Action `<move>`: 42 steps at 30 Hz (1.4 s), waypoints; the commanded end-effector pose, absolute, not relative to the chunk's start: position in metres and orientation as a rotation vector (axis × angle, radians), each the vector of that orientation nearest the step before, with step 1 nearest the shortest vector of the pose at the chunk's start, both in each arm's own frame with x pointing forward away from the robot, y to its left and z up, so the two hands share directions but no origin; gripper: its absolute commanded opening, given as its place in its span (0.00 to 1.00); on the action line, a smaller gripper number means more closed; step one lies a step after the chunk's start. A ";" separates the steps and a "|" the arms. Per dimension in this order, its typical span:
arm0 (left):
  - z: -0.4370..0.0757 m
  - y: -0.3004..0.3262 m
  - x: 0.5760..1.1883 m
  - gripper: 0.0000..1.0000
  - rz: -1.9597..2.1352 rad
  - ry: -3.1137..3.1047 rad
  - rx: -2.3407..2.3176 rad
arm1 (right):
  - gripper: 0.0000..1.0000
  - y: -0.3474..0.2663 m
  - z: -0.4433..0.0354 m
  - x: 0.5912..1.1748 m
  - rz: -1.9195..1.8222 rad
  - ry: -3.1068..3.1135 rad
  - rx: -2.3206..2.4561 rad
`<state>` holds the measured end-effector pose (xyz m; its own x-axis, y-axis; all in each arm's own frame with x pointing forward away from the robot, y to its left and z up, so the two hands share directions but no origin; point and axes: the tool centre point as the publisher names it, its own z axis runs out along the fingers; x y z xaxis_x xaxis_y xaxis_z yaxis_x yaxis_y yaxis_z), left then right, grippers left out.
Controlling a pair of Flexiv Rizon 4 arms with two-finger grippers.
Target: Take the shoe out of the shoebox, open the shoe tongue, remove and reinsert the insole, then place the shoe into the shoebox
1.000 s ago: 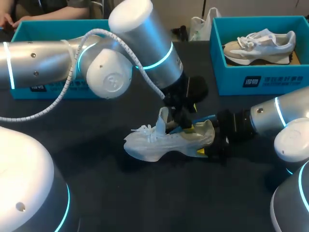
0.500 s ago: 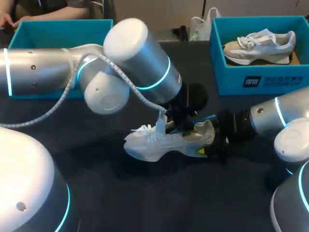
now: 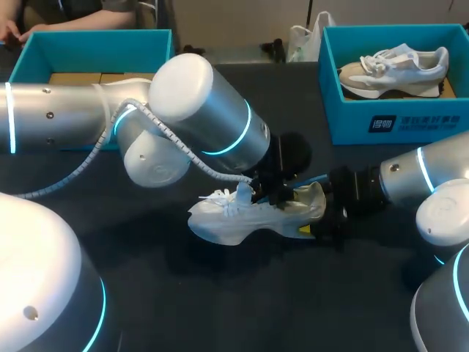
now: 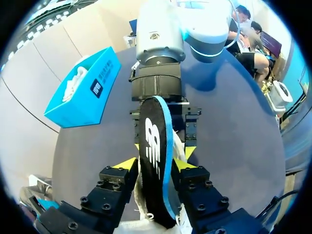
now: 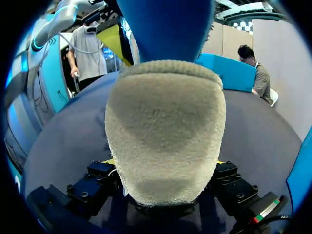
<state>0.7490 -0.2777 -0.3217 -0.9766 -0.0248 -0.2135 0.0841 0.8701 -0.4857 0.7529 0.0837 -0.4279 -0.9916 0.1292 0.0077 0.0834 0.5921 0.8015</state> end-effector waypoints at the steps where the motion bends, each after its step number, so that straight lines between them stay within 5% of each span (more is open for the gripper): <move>1: -0.328 -0.283 0.752 0.34 -0.741 2.833 0.048 | 0.00 0.085 -0.432 0.754 1.375 2.761 0.186; 3: -0.329 -0.283 0.752 0.25 -0.735 2.836 0.048 | 0.00 0.085 -0.432 0.754 1.375 2.761 0.186; 6: -0.332 -0.284 0.753 0.00 -0.733 2.846 0.045 | 0.00 0.085 -0.432 0.754 1.375 2.761 0.186; 42: -0.186 -0.312 0.735 0.00 -1.078 3.063 0.109 | 0.00 0.085 -0.432 0.754 1.375 2.761 0.186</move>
<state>0.7335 -0.3135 -0.2027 -0.9935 0.0891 0.0707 0.0240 0.7716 -0.6356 0.7529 0.0837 -0.4279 -0.9916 0.1292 0.0077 0.0834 0.5921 0.8015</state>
